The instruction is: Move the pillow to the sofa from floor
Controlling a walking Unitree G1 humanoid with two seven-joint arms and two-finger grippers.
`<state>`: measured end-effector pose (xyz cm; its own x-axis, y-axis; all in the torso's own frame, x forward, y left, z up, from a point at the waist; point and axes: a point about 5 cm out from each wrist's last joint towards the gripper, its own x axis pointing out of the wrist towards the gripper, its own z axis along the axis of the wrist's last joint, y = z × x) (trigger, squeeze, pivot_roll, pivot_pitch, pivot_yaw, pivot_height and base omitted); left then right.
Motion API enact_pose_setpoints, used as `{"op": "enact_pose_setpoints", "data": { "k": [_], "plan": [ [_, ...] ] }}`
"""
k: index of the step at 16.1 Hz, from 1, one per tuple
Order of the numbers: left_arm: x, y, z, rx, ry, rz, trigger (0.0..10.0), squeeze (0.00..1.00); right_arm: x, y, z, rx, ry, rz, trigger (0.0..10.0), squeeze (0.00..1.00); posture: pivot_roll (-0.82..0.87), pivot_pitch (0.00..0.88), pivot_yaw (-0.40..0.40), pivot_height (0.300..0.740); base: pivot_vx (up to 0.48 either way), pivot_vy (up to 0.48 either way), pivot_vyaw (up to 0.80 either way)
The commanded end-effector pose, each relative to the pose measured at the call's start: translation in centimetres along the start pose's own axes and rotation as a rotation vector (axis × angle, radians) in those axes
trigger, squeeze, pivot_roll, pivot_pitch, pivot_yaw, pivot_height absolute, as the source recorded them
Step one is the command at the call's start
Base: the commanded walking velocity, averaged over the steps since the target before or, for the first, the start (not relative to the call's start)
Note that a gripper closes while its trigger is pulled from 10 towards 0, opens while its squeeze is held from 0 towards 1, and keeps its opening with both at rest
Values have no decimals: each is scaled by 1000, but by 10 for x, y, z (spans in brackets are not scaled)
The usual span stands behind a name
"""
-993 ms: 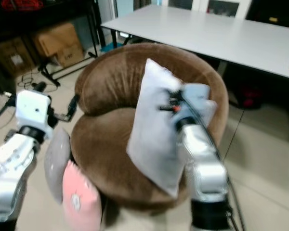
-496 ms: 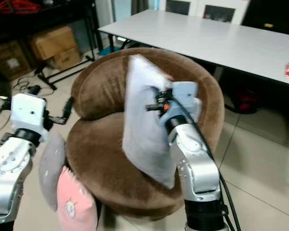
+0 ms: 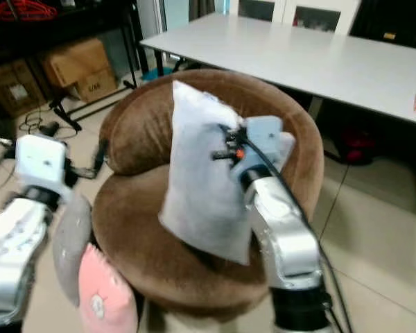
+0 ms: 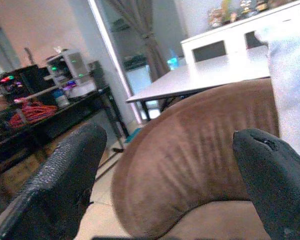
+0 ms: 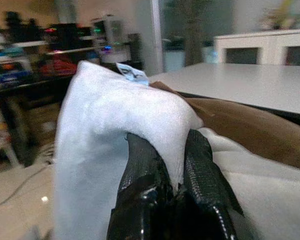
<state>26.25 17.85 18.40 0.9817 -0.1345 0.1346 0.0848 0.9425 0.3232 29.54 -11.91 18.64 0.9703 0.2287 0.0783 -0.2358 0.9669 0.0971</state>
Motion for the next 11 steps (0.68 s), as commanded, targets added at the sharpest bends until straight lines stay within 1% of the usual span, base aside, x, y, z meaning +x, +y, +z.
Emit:
{"op": "enact_pose_setpoints", "data": {
  "k": [1,11],
  "plan": [
    [-1,5,2,12,-5,16,10000,0,2,8,17,9,-84,29,10000,0,-102,0,26,740,289,0,0],
    [-1,3,3,12,0,10,10000,0,2,8,16,8,-84,30,10000,0,-102,0,23,740,292,0,0]
  ]
}}
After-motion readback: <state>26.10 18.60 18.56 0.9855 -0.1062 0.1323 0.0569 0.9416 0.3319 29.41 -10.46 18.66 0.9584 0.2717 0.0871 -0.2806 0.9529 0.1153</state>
